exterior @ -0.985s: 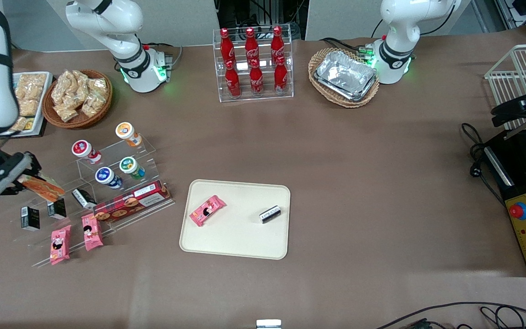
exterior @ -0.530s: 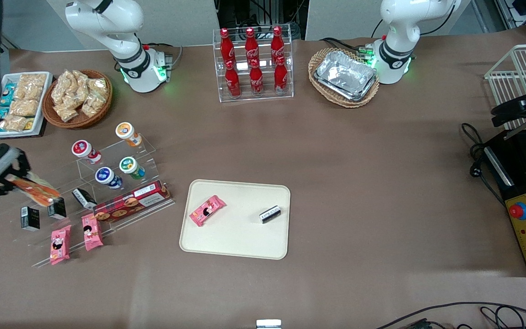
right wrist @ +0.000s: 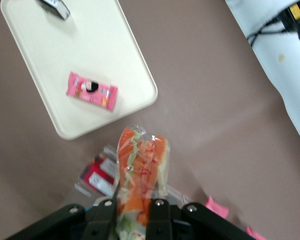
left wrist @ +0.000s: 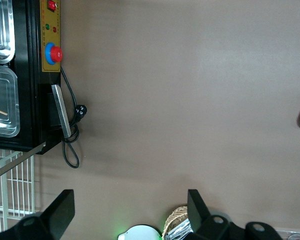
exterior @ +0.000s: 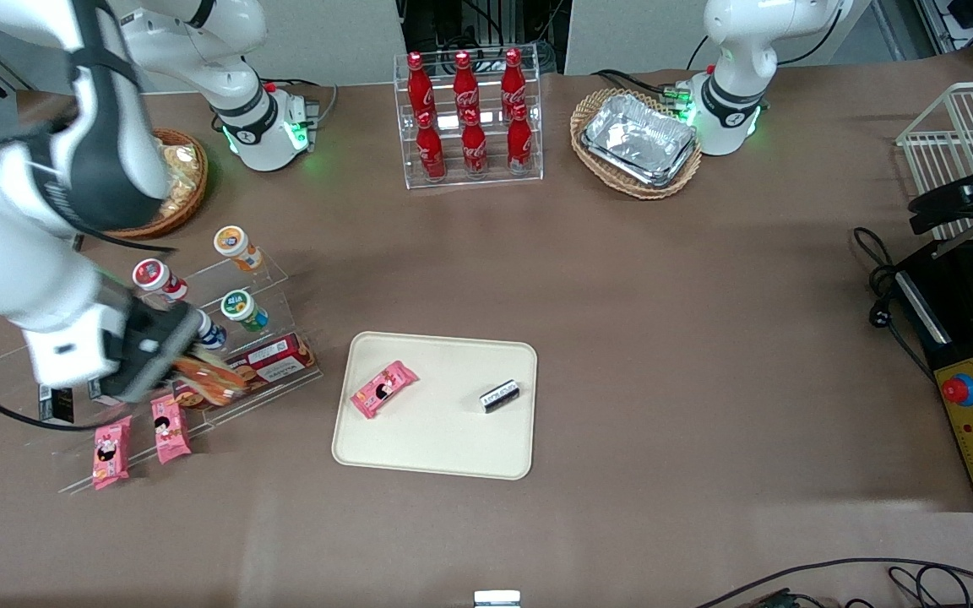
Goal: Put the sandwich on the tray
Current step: 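Lift the sandwich and carry it over the cream tray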
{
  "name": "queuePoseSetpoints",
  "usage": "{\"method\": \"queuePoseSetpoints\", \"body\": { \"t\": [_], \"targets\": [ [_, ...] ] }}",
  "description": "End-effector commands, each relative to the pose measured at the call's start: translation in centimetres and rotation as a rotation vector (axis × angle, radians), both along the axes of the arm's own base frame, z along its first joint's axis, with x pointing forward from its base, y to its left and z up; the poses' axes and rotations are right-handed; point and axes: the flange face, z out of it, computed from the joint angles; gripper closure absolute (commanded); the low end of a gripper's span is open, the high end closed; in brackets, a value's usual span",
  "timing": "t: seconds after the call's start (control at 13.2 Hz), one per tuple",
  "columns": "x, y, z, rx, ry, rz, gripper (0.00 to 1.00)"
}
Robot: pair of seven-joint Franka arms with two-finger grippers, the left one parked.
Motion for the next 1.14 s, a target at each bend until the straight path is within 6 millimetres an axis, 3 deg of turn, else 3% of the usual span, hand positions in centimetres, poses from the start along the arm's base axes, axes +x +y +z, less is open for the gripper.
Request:
{"method": "queuePoseSetpoints", "body": {
  "t": [0.0,0.15,0.45,0.83,1.06],
  "targets": [
    [2.7,10.2,-3.5,-0.019,-0.051,0.023,1.00],
    [2.7,16.3,-7.6,-0.044,-0.106,0.098,1.00],
    [1.9,23.9,-15.3,-0.041,-0.181,0.207,1.00],
    [0.6,29.0,-20.4,-0.051,-0.236,0.298,1.00],
    [0.9,29.8,-24.0,-0.066,-0.321,0.351,1.00]
  ]
}}
